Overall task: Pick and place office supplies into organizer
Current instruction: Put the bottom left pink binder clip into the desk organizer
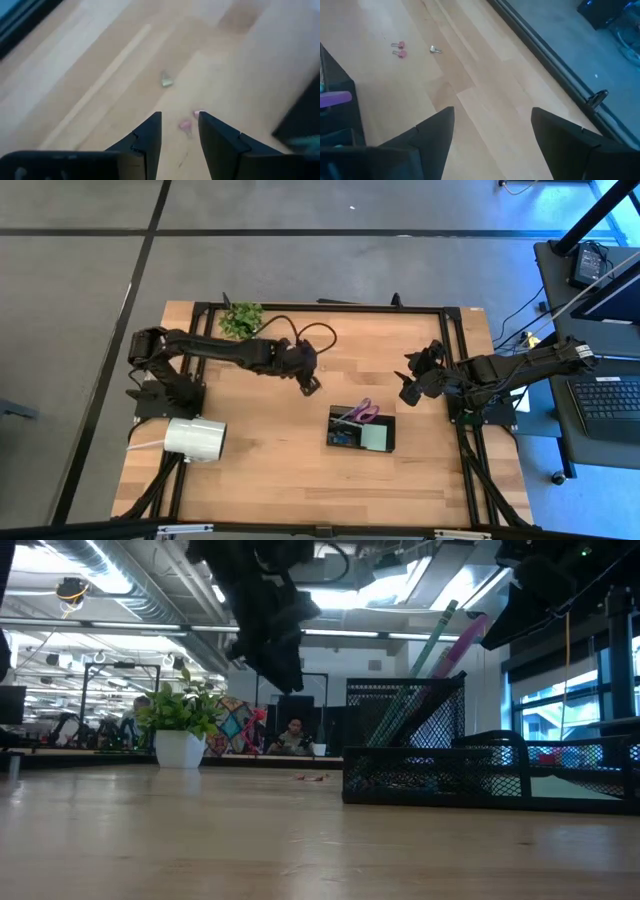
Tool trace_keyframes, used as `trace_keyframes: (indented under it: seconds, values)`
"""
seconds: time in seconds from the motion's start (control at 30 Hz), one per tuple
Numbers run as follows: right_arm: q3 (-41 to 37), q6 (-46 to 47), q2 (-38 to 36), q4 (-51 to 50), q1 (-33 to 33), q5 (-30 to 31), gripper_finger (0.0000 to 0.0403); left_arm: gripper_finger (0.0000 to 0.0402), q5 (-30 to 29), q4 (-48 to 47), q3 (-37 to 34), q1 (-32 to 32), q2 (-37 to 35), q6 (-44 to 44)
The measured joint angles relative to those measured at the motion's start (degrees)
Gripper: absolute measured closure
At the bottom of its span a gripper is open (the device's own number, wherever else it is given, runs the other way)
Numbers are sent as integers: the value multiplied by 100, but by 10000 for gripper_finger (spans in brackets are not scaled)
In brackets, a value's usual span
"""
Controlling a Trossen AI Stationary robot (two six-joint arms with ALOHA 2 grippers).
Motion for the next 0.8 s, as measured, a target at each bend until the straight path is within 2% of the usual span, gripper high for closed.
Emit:
trace_keyframes:
  seconds: [0.17, 0.37, 0.63, 0.8]
  values:
    - [0, -299, -2, 24, -2, 21, 134, 278, 338, 115, 0, 315, 358, -425]
    - [0, -422, 0, 27, -2, 22, 134, 279, 560, 310, 22, 379, 943, -540]
    - [0, -392, -1, 30, -2, 24, 134, 279, 641, -285, 835, 236, 1762, -569]
    - [0, -382, 0, 39, -2, 24, 134, 273, 841, -649, 1222, 193, 2170, -261]
